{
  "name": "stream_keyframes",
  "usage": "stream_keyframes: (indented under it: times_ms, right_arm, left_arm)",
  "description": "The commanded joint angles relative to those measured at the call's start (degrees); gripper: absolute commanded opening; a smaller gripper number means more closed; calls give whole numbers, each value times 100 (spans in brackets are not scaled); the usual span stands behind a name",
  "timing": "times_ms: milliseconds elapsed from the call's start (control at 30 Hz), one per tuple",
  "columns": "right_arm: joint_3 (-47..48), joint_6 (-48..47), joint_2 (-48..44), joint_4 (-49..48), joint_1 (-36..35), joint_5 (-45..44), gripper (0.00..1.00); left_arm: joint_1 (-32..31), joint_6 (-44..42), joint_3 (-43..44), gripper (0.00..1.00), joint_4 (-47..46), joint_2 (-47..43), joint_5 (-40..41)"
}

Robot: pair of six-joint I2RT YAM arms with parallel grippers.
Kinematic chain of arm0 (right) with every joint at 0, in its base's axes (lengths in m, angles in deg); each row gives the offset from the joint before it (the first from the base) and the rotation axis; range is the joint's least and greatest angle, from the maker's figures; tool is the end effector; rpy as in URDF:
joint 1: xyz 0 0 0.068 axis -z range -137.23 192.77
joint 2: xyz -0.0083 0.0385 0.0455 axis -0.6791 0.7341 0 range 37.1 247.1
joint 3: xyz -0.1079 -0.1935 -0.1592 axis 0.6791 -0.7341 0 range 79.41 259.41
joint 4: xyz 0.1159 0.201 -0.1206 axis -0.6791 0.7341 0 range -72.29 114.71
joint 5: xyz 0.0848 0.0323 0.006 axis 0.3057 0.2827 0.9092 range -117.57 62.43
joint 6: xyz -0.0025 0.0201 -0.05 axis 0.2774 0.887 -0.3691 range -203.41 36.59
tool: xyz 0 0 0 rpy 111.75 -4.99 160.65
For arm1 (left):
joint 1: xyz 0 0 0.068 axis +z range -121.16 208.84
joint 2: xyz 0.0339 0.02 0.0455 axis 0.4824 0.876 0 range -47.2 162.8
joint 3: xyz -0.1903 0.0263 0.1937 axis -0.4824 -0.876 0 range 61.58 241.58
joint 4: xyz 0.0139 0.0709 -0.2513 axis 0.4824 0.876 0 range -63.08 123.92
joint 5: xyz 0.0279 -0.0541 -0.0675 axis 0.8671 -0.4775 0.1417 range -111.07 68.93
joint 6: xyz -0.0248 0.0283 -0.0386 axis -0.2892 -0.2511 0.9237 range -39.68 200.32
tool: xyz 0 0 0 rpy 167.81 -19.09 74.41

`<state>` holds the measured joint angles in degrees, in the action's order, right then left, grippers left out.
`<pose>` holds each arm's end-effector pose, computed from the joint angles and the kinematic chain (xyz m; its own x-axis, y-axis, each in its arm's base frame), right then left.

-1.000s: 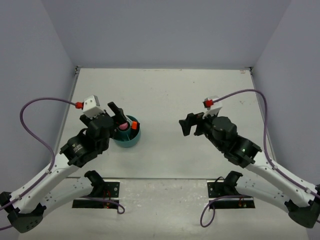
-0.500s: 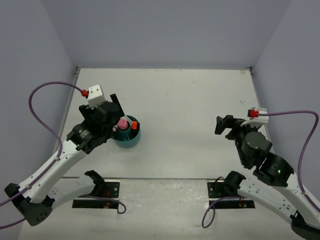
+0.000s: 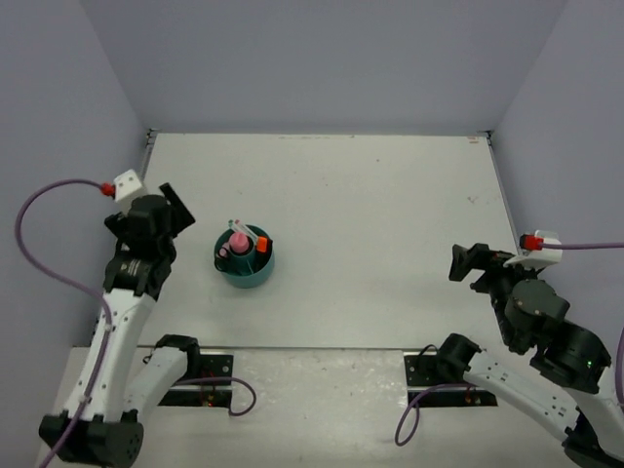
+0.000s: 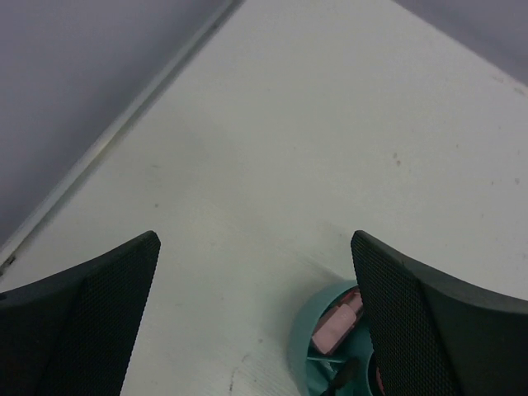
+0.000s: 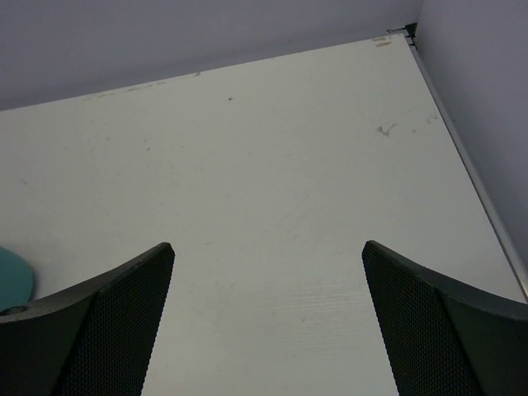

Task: Sort the stationery into containers
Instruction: Reset both arms

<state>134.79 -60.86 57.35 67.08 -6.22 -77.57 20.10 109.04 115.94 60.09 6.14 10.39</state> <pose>0.0416 0.0065 0.3711 -0.1484 0.2050 -0.9674 0.0641 0.9782 0.1974 0.1952 -0.0112 0.3342 -0.3137 -0.3665 -0.8759 -0.5221 0.8371 -0.1633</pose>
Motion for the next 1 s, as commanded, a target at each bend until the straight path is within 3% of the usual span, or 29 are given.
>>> stream_keyframes:
  times_ms: [0,133,367,967]
  right_arm:
    - [267,47,-359,477,11,13,99]
    - [401,-19,-666,571,12,102,99]
    - [211,-119,-995,338,6,212,99]
    - [-337,-150,-574,-572,10,112,99]
  left_arm:
    - [413,-24,-353,100,-570,-1840,283]
    - [130,-668,-634,100,-324,-2628,374]
    - [-380,-1264,-1717,100,-984,-3836,708]
    - [-637,-1033,-2040,100,-898,-3919,866]
